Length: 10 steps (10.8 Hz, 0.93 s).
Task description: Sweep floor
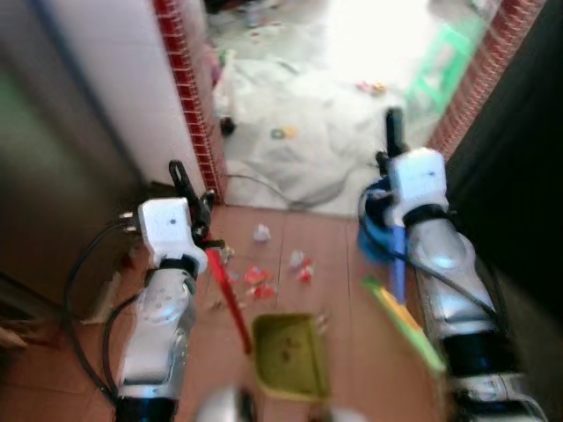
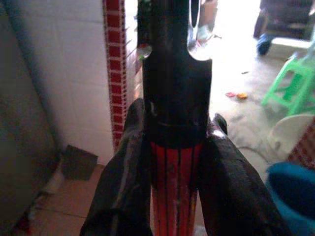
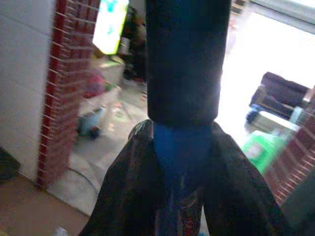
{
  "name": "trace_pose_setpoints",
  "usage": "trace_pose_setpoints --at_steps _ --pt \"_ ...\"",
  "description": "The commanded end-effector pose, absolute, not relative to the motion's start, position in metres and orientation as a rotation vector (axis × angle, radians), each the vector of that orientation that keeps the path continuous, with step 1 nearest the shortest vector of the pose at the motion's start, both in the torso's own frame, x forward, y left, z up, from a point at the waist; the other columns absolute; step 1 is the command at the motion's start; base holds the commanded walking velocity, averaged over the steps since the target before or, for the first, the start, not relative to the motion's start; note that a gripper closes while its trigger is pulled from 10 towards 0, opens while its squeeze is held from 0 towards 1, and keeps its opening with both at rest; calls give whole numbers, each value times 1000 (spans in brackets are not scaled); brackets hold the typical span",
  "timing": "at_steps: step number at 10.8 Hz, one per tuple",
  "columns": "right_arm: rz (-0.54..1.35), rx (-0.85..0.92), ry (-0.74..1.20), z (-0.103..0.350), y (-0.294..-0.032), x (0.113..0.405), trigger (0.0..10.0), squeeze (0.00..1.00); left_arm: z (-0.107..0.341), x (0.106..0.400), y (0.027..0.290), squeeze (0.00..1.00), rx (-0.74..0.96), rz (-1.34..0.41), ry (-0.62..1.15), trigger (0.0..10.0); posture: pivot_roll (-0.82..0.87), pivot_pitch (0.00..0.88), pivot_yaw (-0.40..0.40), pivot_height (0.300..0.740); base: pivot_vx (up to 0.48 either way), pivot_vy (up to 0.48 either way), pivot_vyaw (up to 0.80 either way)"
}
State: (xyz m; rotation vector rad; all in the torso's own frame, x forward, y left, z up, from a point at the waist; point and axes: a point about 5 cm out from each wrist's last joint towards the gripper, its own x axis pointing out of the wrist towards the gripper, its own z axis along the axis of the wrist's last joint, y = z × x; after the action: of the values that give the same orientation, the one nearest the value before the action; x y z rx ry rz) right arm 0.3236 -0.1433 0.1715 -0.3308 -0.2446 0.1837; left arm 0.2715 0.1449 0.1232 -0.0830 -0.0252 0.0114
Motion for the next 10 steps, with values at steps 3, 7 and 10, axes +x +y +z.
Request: trace_pose_setpoints --at_steps 3,7,10 --pt "150 -318 -300 181 -148 327 10000 0 134 278 144 0 -16 18 -93 10000 -102 63 39 740 0 0 0" --pt "91 -309 -279 174 -150 332 10000 0 118 291 143 0 77 17 -92 10000 -119 48 31 740 0 0 0" --pt "71 -272 -243 164 -152 332 10000 0 108 297 145 0 75 35 -68 10000 -134 50 24 740 0 0 0"
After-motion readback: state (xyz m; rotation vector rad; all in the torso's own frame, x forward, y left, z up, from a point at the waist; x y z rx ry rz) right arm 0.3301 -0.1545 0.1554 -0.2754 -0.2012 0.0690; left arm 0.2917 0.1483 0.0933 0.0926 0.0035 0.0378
